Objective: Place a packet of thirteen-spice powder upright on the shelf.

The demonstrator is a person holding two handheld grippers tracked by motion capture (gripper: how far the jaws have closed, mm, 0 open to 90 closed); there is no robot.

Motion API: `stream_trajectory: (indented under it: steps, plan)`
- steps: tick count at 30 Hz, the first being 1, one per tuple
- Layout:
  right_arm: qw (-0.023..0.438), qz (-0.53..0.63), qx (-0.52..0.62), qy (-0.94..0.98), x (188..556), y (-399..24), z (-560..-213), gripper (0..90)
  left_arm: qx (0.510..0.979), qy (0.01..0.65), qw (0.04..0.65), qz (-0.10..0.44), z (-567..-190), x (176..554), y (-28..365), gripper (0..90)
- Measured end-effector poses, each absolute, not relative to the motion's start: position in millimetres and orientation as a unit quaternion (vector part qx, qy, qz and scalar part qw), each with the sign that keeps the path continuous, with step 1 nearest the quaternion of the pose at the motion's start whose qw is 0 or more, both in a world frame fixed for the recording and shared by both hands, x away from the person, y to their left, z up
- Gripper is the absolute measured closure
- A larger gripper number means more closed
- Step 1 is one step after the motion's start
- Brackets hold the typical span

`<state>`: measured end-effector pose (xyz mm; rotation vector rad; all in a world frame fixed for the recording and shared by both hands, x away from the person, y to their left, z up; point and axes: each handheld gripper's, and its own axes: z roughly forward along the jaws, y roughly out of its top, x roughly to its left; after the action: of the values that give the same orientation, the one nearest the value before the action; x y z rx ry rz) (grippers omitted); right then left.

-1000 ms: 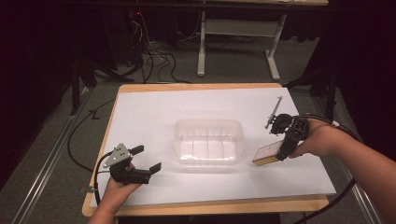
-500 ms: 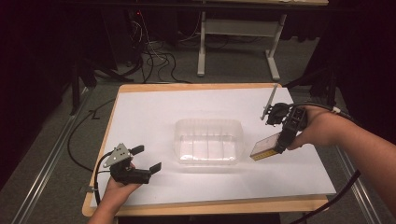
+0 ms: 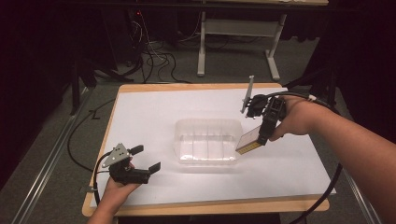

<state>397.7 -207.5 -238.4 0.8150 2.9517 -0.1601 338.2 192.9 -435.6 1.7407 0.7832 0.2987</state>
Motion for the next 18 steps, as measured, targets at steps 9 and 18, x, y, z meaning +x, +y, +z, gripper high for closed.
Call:
stream_trajectory:
  steps: [9, 18]
  plan:
    - [0.034, -0.059, 0.253, 0.965, 413, -193, -254, 32.9, 0.742, 0.333, 0.568, 0.128, -436, 339, 194, 1.1]
    - [0.030, -0.062, 0.252, 0.965, 424, -188, -270, 32.9, 0.742, 0.332, 0.568, 0.127, -435, 338, 194, 1.2]
